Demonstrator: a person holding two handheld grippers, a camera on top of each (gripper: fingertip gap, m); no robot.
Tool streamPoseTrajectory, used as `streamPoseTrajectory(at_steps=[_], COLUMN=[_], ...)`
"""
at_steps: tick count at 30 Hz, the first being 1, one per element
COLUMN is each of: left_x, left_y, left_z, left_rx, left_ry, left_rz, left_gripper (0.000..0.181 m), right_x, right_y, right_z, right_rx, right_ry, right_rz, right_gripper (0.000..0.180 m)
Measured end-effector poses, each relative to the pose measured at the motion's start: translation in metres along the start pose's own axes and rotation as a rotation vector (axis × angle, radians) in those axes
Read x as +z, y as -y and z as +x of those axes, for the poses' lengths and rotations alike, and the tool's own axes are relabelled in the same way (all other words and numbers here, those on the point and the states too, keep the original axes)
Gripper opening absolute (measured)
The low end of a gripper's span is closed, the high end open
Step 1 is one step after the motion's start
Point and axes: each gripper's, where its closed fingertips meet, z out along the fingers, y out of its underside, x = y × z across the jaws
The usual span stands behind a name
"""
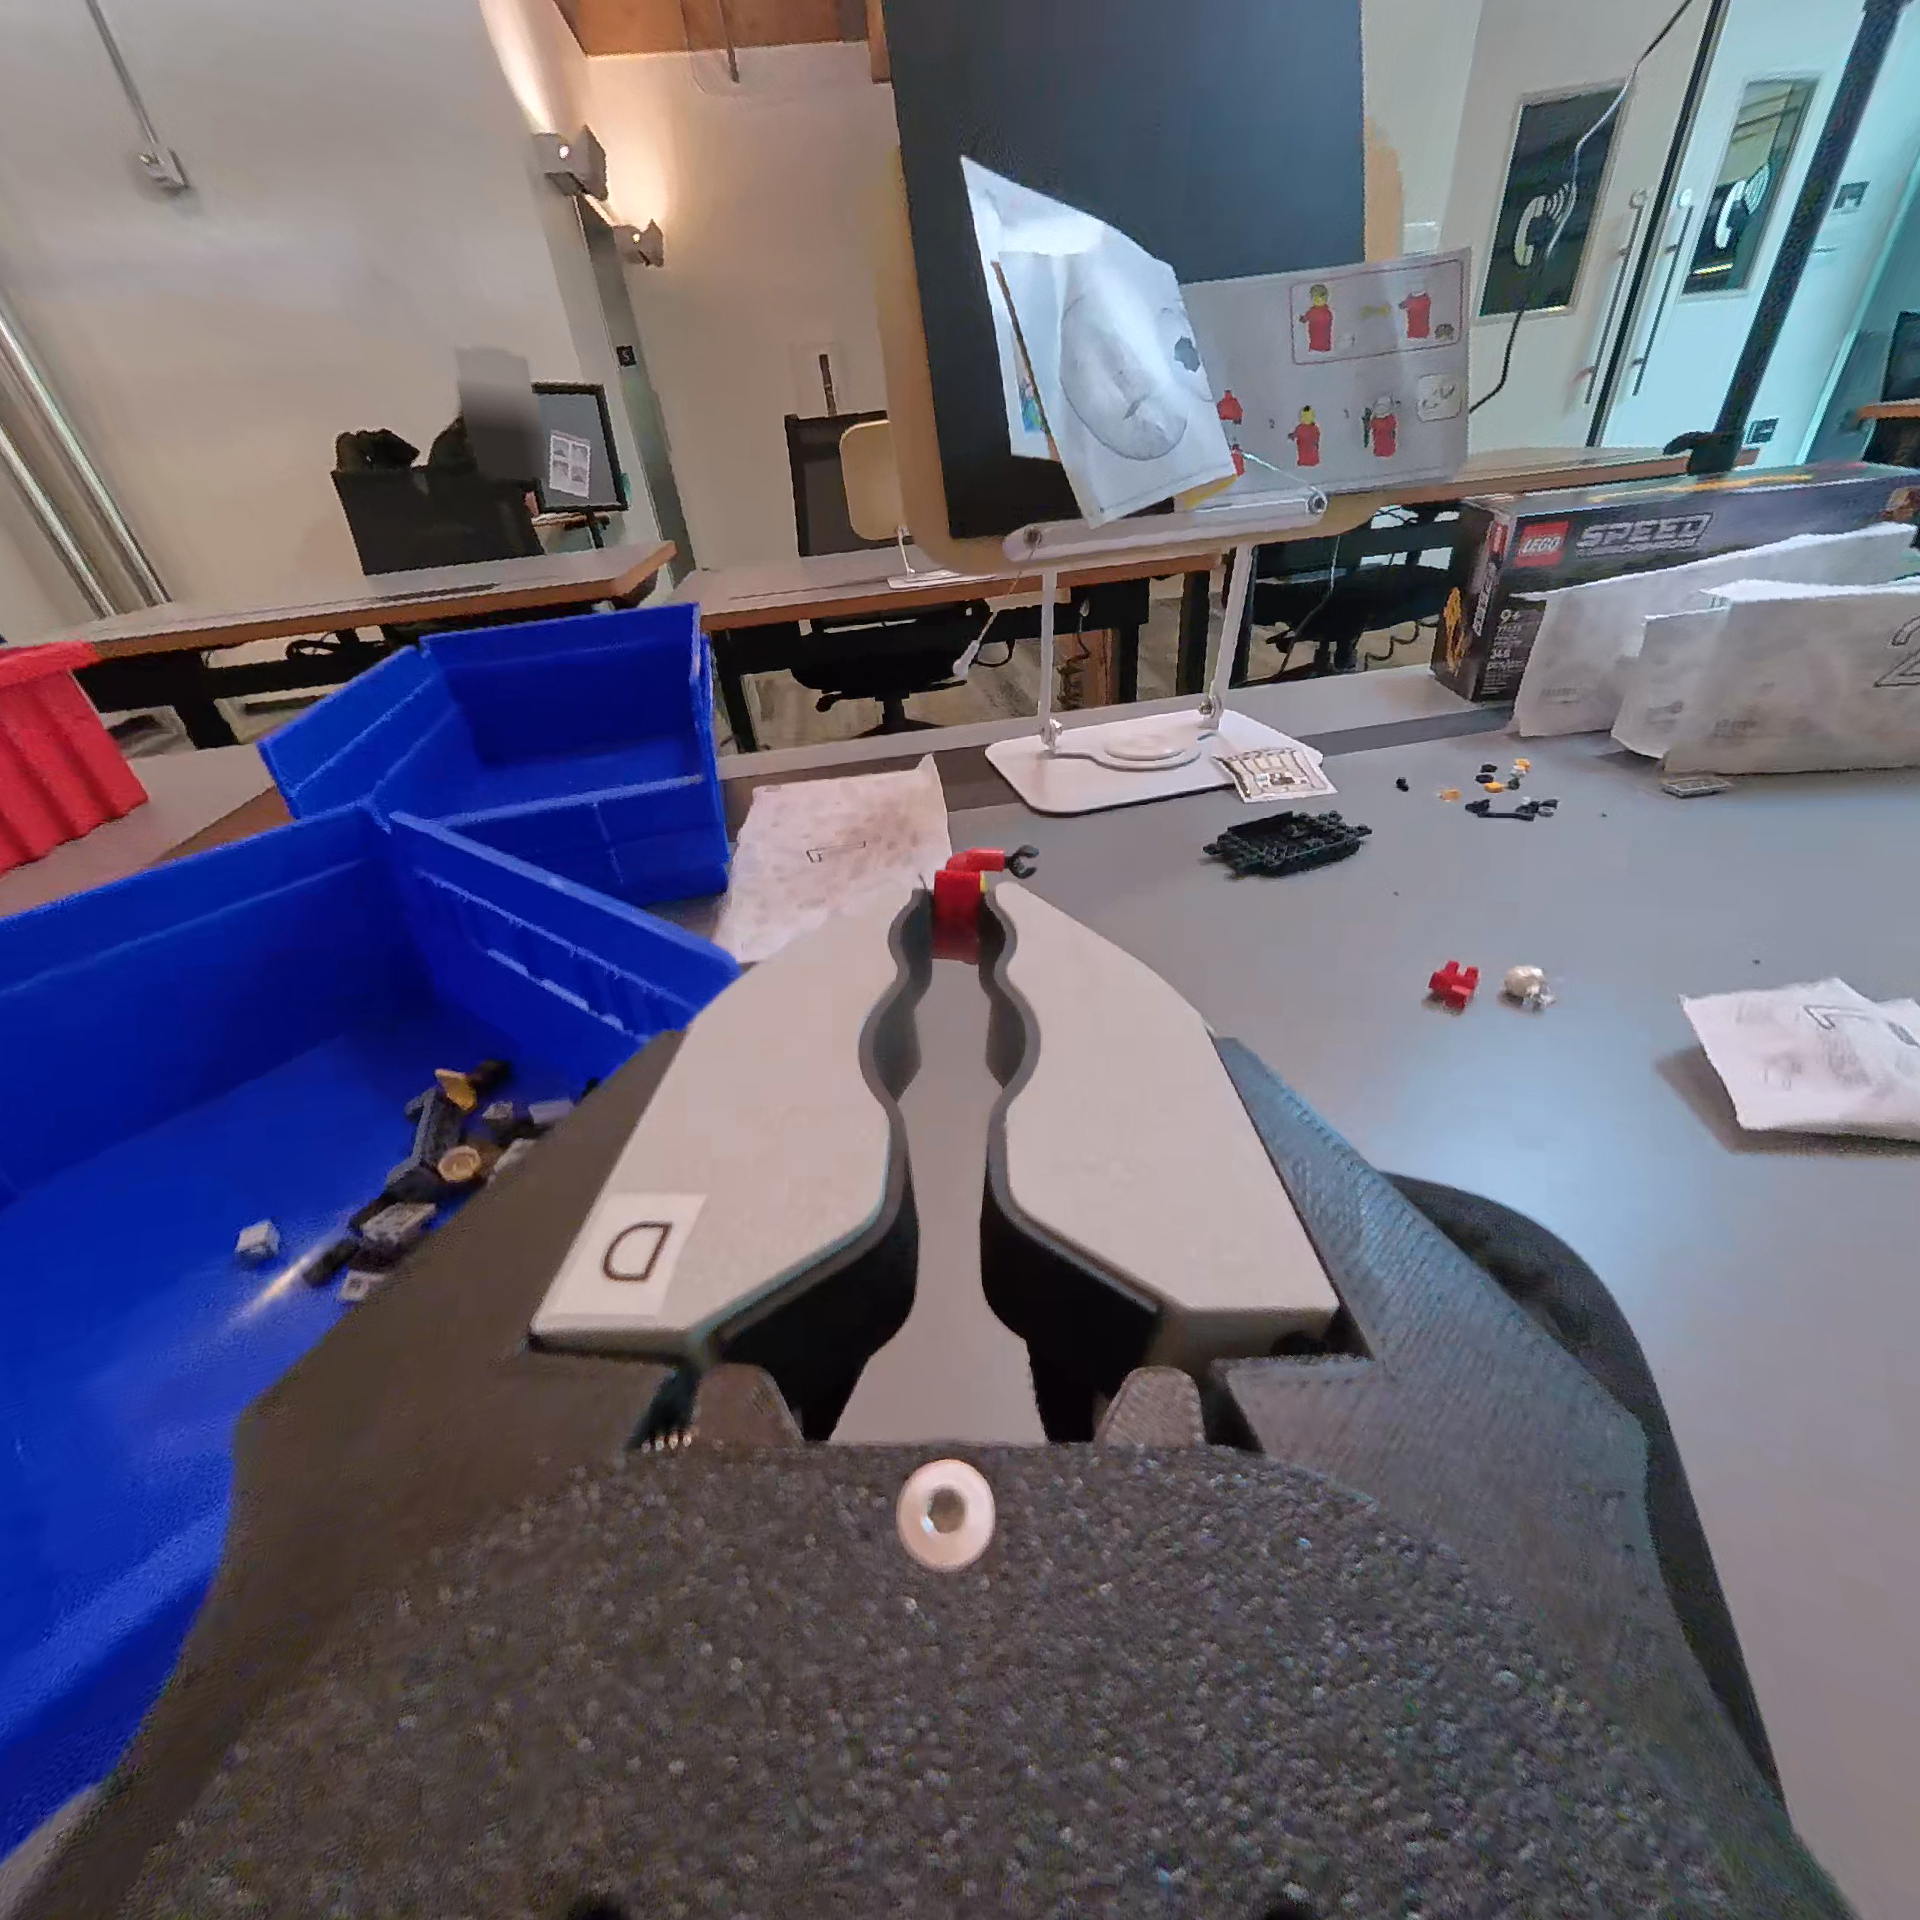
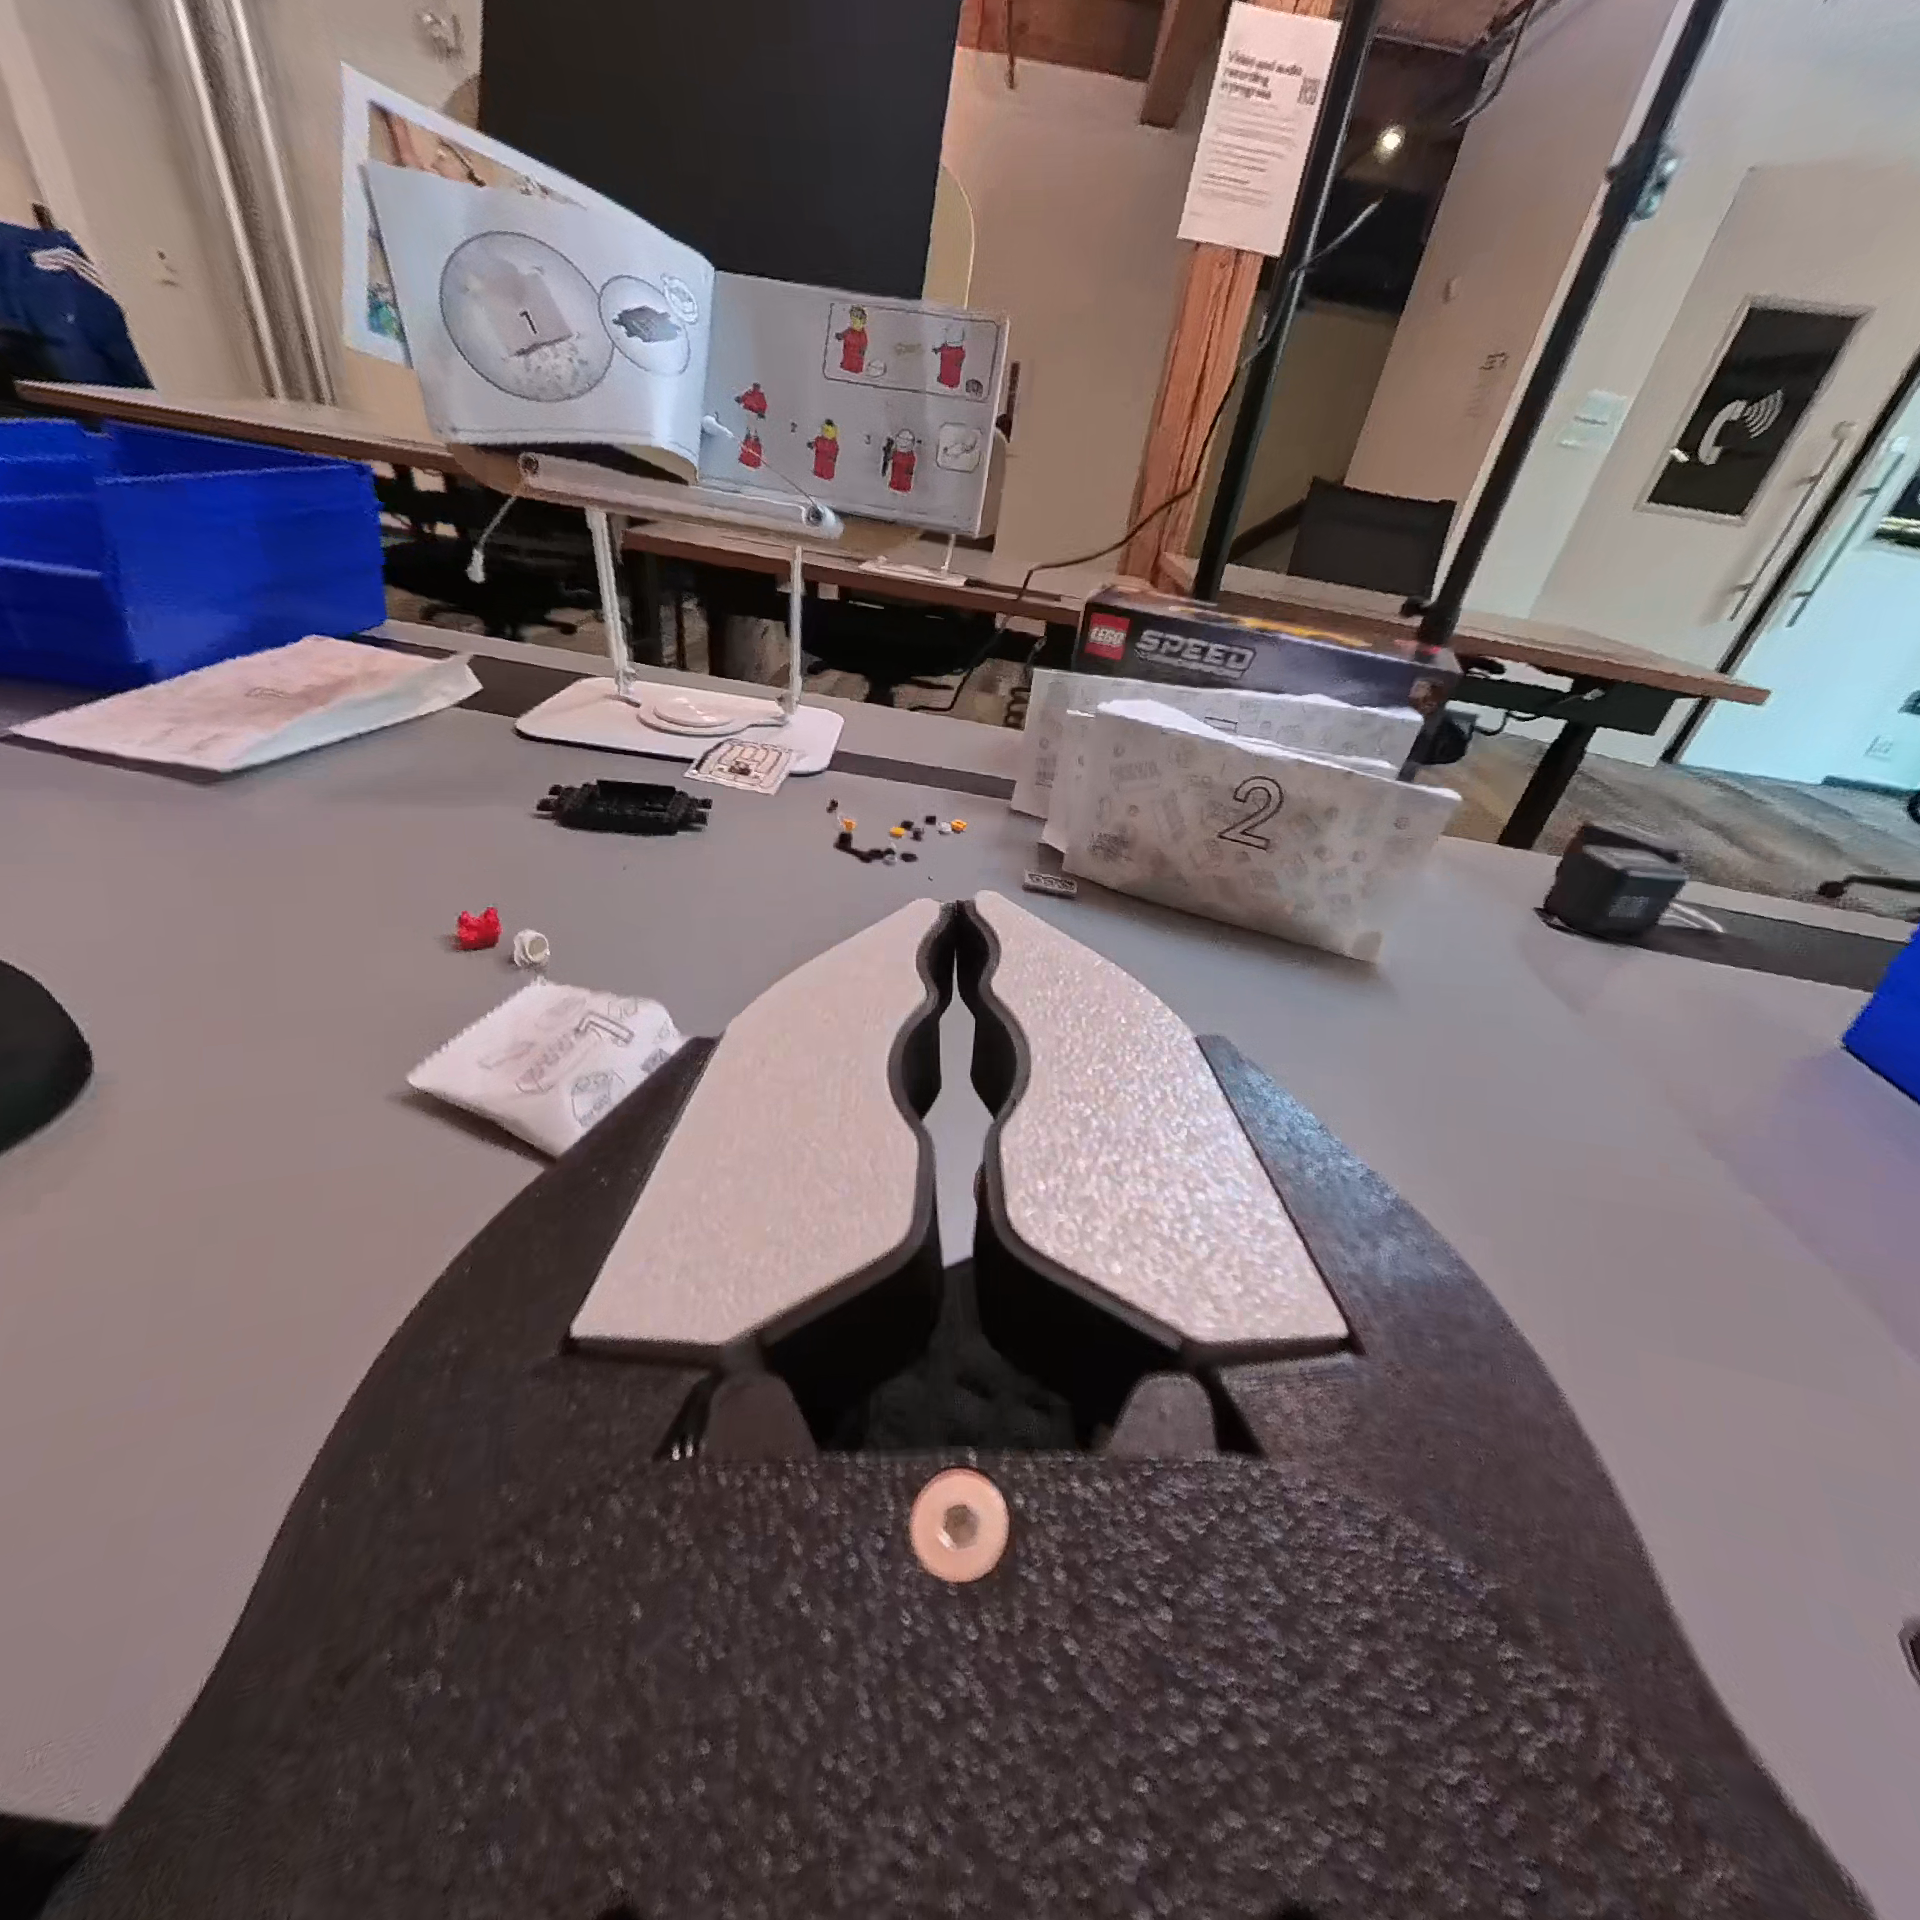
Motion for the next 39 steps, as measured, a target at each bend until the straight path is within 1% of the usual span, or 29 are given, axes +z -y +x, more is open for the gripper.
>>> streamPoseTrajectory(at_steps=[3,8,11,14,18,20,24,27,30,34,39], left_x=[0.004,-0.005,-0.009,-0.004,0.02,0.036,0.069,0.086,0.089,0.079,0.065], left_y=[0.013,0.013,0.005,-0.006,-0.019,-0.024,-0.032,-0.03,-0.016,-0.003,0.006], left_z=[0.001,0.001,0.002,-0.002,-0.01,-0.012,-0.009,-0.006,0.002,0.017,0.031], left_rx=[0.006,-0.006,0.012,0.047,0.056,0.051,0.054,0.06,0.059,0.062,0.068], left_ry=[-0.007,-0.015,-0.032,-0.041,-0.034,-0.029,-0.036,-0.036,-0.047,-0.087,-0.149], left_rz=[0.008,0.015,-0.006,-0.039,-0.051,-0.044,-0.059,-0.081,-0.075,-0.059,-0.036], left_gripper=[0.007,0.007,0.007,0.008,0.007,0.007,0.007,0.007,0.007,0.007,0.007], right_x=[0.005,0.011,0.018,0.033,0.059,0.072,0.099,0.109,0.107,0.091,0.072], right_y=[0.017,0.033,0.031,0.016,-0.016,-0.026,-0.034,-0.032,-0.016,0.005,0.009], right_z=[0.004,-0.003,-0.018,-0.032,-0.037,-0.034,-0.026,-0.02,-0.015,-0.017,-0.027], right_rx=[-0.005,-0.035,0.006,0.021,0.018,0.026,0.043,0.059,0.053,0.069,0.09], right_ry=[0.022,0.056,0.08,0.096,0.101,0.104,0.1,0.097,0.095,0.101,0.097], right_rz=[-0.004,0.004,0.004,-0.011,-0.04,-0.047,-0.069,-0.092,-0.085,-0.045,-0.037], right_gripper=[0.0,0.0,0.001,0.001,0.002,0.002,0.001,0.001,0.001,0.001,0.001])
